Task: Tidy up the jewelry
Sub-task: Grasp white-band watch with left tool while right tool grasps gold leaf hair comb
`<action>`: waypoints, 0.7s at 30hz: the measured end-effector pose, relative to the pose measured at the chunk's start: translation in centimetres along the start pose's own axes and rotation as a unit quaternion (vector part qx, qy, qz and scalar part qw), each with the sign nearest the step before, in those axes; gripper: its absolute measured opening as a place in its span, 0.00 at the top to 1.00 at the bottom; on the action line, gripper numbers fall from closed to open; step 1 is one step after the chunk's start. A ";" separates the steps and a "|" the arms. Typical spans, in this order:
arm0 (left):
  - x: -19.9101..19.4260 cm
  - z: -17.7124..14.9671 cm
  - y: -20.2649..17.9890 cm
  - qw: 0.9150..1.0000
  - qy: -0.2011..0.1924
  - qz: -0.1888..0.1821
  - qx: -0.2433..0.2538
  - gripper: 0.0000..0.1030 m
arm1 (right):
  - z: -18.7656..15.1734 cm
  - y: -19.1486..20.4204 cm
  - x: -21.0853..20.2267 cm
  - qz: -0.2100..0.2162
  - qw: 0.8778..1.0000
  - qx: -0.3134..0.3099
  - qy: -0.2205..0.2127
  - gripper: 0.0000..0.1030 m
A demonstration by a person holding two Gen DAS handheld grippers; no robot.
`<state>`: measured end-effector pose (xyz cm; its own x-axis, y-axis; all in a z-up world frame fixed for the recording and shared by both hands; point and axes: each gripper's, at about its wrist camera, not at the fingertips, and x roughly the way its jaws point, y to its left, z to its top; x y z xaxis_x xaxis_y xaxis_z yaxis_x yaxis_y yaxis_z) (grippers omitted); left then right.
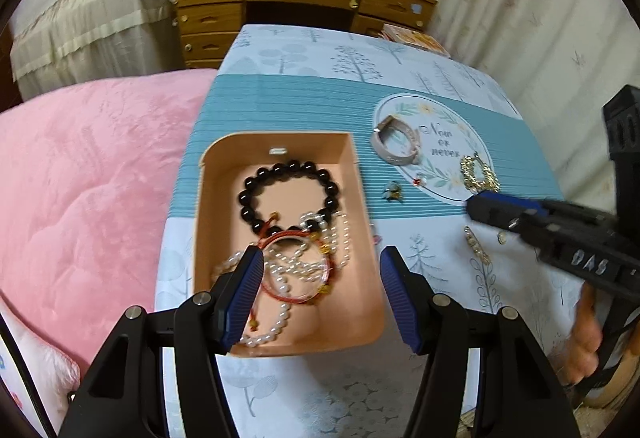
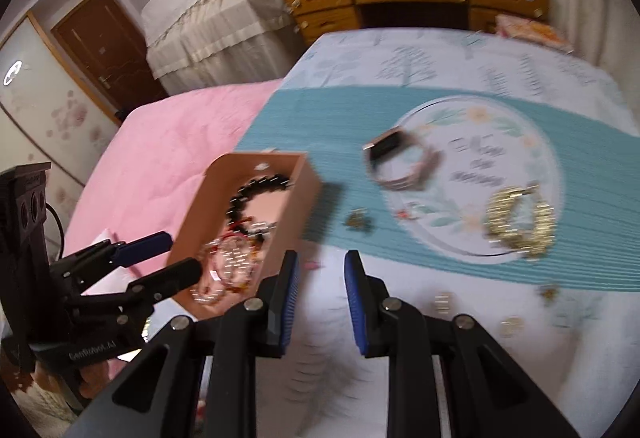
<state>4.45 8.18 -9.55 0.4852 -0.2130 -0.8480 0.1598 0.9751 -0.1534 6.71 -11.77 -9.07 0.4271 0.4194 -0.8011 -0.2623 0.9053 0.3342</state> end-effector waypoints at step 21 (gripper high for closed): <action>4.9 9.4 -8.8 0.996 0.041 -0.027 0.080 0.32 | 3.8 -11.0 -1.6 -0.050 0.998 -0.023 0.035 0.70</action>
<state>13.48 -2.02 -7.60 0.4025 -0.2521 -0.8800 0.3221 0.9389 -0.1217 12.19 -22.14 -9.60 0.3929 0.3199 -0.8622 -0.2623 0.9376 0.2284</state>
